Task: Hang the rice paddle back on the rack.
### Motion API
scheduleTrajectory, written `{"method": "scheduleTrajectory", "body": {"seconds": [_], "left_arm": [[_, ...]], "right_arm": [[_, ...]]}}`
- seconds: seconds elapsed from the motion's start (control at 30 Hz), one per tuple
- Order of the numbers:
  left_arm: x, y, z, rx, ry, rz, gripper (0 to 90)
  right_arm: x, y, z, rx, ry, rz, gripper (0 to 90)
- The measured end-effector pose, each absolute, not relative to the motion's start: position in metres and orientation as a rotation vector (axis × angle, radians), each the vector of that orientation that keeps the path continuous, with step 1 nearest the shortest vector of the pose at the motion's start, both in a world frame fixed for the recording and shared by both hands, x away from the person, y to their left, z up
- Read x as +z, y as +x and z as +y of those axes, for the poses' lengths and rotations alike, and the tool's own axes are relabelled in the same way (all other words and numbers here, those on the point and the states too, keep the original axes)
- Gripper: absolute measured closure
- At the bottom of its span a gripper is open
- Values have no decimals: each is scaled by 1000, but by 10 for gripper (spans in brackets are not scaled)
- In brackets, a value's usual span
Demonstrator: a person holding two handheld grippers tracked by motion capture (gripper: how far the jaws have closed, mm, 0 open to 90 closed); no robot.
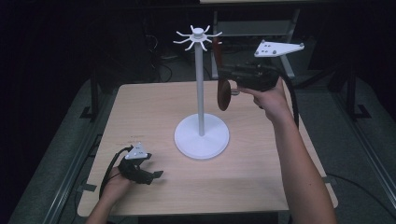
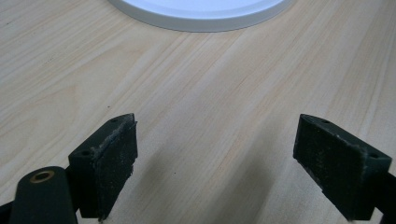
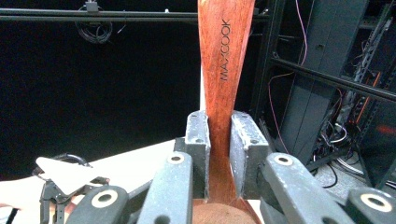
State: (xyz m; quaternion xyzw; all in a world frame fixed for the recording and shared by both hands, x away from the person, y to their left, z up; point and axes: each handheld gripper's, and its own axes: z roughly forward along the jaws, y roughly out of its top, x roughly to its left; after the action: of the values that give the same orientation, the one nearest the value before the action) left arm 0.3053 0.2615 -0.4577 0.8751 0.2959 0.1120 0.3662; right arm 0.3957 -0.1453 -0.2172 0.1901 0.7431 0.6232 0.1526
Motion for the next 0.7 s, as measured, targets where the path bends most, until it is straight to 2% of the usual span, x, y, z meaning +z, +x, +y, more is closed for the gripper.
{"method": "scheduleTrajectory", "body": {"seconds": [0.2,0.7], "left_arm": [[-458,305,261,287,2248,761,133],[-459,306,261,284,2252,762,133]], "right_arm": [[-217,396,-142,1774,537,2136,762],[-232,385,-157,1733,568,2160,633]]}}
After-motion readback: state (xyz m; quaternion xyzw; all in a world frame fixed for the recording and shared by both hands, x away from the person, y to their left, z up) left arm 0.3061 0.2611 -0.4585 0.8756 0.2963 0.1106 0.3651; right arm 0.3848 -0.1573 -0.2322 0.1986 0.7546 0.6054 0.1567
